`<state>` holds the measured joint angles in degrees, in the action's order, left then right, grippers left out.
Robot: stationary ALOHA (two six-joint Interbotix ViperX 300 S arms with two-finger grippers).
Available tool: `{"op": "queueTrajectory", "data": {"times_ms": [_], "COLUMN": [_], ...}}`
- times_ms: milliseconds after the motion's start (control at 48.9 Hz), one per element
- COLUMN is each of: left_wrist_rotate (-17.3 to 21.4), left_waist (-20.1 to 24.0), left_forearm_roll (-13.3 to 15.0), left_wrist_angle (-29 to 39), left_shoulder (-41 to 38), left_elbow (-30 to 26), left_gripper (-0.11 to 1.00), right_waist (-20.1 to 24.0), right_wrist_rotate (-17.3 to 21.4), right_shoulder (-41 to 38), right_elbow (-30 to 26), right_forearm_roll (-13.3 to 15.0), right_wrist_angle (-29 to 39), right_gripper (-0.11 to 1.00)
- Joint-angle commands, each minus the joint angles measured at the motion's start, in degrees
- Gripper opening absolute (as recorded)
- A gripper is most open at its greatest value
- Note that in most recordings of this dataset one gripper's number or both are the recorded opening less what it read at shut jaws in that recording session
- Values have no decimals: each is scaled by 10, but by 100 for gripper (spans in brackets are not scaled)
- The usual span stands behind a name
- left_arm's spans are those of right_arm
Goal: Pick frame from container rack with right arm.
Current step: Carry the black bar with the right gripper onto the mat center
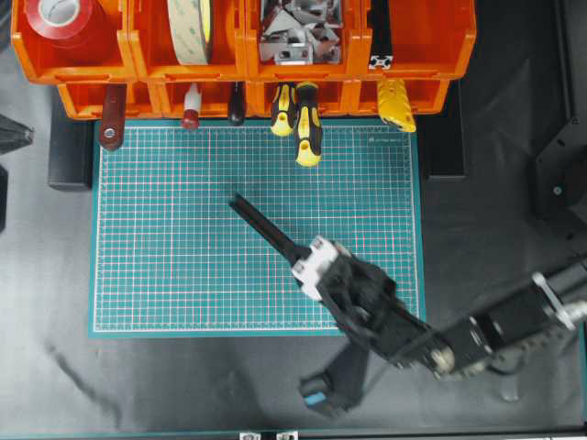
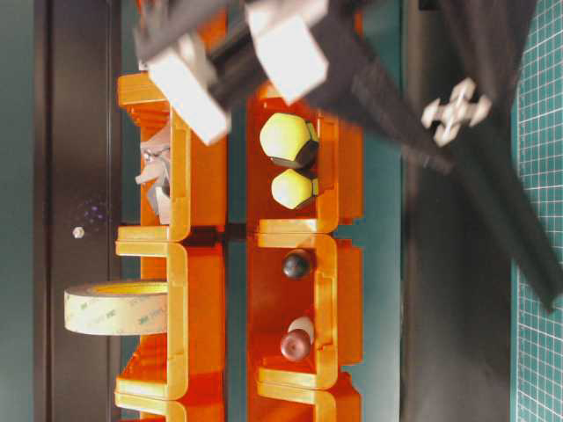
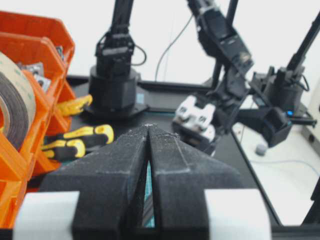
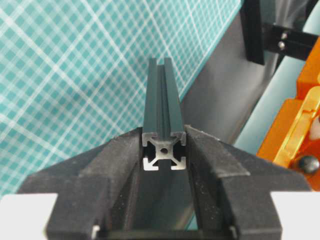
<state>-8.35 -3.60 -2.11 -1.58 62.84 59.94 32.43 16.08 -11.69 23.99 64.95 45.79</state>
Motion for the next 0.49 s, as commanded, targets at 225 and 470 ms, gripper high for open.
{"op": "queueTrajectory", "data": {"times_ms": [225, 470], "left_wrist_rotate": [3, 6], "left_waist": [6, 7], "left_forearm_roll": [-2, -3], "left_wrist_angle": [-7, -4], "left_shoulder": [-4, -3], "left_elbow": [-18, -17], "left_gripper": [0, 0], "right_waist": [-33, -32], "right_wrist_rotate": [-5, 2], "right_shoulder": [-13, -34], "right_elbow": [-8, -6], "right_forearm_roll": [17, -22], "right_wrist_angle": [-33, -86], "right_gripper": [24, 24]}}
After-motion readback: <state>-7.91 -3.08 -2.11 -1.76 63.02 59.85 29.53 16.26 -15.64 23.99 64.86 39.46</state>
